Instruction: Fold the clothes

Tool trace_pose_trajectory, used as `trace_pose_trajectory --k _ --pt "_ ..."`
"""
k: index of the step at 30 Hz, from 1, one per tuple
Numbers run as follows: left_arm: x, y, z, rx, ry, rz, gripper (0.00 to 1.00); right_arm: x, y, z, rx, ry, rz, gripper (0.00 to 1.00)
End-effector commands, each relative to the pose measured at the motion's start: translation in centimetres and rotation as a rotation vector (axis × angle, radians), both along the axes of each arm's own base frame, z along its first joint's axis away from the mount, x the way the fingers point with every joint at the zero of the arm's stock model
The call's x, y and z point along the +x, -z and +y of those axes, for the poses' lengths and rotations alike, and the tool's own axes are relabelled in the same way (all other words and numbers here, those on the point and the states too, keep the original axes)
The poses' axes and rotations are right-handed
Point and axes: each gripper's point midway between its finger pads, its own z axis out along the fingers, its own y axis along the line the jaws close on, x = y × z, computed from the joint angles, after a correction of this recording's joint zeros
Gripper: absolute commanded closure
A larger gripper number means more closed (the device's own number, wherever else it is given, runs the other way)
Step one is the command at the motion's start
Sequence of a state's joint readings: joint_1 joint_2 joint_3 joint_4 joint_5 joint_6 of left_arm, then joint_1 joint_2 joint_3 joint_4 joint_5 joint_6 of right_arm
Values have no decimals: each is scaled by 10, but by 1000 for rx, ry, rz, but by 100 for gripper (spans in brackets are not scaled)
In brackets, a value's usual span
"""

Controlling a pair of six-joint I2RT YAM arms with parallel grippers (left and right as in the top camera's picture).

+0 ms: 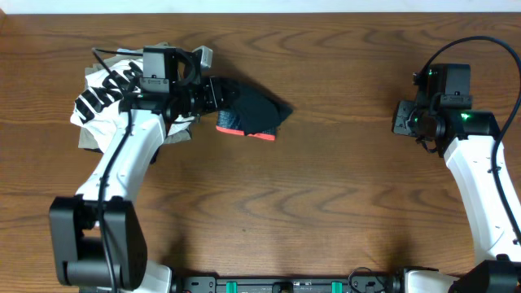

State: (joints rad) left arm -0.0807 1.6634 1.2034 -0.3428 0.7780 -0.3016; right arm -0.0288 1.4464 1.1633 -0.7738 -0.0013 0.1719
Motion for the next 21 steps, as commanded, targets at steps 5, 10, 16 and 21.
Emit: trace_pose_trajectory --k 5,10,16,21 --pt "-17 -8 19 129 -23 -19 94 0 -4 3 24 -3 -7 59" --pt "-25 -16 20 143 -9 -38 94 0 -4 5 32 -8 -7 59" --pt "-26 -32 25 168 -34 -85 94 -2 -2 5 33 -7 6 59" --pt "-31 -61 29 174 -54 -172 94 -5 0 5 33 -7 19 59"
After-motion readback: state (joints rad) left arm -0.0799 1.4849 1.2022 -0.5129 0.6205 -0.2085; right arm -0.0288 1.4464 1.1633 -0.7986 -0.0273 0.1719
